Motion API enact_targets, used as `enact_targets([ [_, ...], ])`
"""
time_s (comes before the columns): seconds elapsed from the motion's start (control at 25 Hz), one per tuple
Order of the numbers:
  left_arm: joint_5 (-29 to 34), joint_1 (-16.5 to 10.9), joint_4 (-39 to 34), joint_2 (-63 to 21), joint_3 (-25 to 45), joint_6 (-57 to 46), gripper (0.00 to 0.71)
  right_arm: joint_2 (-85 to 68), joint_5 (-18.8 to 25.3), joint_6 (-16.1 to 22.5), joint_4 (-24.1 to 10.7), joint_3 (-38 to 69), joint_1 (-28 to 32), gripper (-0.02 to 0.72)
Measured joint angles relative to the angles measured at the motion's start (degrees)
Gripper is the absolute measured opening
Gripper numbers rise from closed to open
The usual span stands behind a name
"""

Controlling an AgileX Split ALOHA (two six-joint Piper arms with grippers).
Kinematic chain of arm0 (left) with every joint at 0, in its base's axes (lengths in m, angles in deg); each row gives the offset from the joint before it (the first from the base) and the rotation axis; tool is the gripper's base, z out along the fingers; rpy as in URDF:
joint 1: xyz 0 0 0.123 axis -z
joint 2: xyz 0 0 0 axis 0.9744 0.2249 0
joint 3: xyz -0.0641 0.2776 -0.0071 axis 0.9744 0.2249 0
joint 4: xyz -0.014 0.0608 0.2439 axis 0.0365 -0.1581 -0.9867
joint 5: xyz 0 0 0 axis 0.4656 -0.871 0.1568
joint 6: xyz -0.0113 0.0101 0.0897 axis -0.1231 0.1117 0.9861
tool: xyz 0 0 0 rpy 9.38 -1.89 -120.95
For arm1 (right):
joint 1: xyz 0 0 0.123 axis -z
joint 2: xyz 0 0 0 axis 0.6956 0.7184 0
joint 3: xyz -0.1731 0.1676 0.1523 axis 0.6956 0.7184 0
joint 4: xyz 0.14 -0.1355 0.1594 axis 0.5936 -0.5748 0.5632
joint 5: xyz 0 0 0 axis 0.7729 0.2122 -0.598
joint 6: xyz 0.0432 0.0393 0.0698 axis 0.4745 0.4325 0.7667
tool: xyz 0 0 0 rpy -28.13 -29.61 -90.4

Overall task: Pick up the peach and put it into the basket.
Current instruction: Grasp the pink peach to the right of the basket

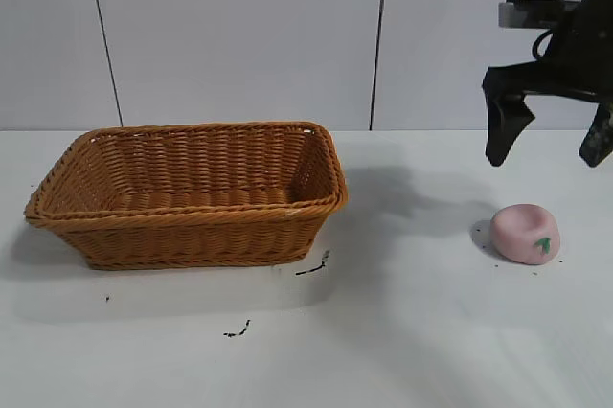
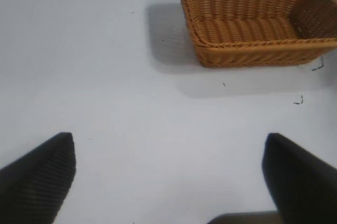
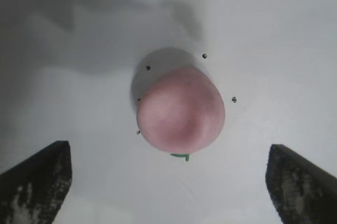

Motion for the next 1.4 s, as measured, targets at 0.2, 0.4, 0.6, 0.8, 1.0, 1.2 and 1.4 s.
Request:
enact_targets([
  [0.2, 0.0, 0.0, 0.0, 0.0, 0.0, 0.0, 0.693, 3.2, -2.5, 0.0, -0.1, 0.0, 0.0, 0.695],
  [0.4, 0.0, 0.0, 0.0, 0.0, 0.0, 0.0, 0.693, 4.7, -3.6, 0.0, -0.2, 0.0, 0.0, 0.695],
  [0.6, 0.0, 0.0, 0.0, 0.0, 0.0, 0.0, 0.693, 4.7, -3.8, 0.0, -0.1, 0.0, 0.0, 0.695],
  [0.8, 0.0, 0.0, 0.0, 0.0, 0.0, 0.0, 0.693, 4.7, -3.8, 0.1, -0.1, 0.0, 0.0, 0.685],
  [1.0, 0.0, 0.0, 0.0, 0.0, 0.0, 0.0, 0.693, 4.7, -3.4, 0.1, -0.1, 0.0, 0.0, 0.652],
  [1.2, 0.0, 0.0, 0.0, 0.0, 0.0, 0.0, 0.693, 4.7, -2.4, 0.1, -0.1, 0.0, 0.0, 0.406],
  [1.4, 0.0, 0.0, 0.0, 0.0, 0.0, 0.0, 0.693, 4.7, -2.1, 0.1, -0.1, -0.3, 0.0, 0.019],
])
